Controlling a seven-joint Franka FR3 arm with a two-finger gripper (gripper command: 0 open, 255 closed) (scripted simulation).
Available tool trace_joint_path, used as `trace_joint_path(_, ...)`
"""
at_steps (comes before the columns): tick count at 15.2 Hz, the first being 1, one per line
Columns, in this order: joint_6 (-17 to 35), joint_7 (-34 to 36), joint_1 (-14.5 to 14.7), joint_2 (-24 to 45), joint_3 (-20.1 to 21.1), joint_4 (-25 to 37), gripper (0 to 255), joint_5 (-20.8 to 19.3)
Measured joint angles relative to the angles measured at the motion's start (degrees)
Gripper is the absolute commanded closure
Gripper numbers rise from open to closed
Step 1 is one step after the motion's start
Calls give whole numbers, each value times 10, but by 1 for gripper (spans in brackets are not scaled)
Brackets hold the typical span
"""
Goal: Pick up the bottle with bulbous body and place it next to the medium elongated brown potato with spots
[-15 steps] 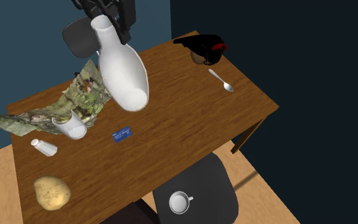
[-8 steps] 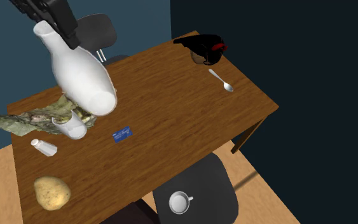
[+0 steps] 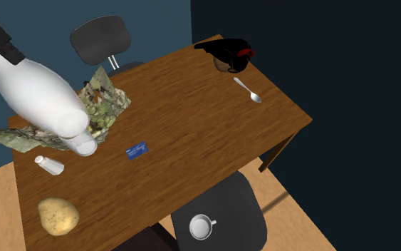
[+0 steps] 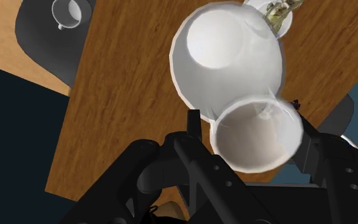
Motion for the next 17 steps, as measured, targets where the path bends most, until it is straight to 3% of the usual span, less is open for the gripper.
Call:
trace_joint_path(9, -7, 126, 36, -4, 89, 11, 255, 18)
trace_joint_path(17, -19, 265, 61, 55, 200, 83, 255, 1)
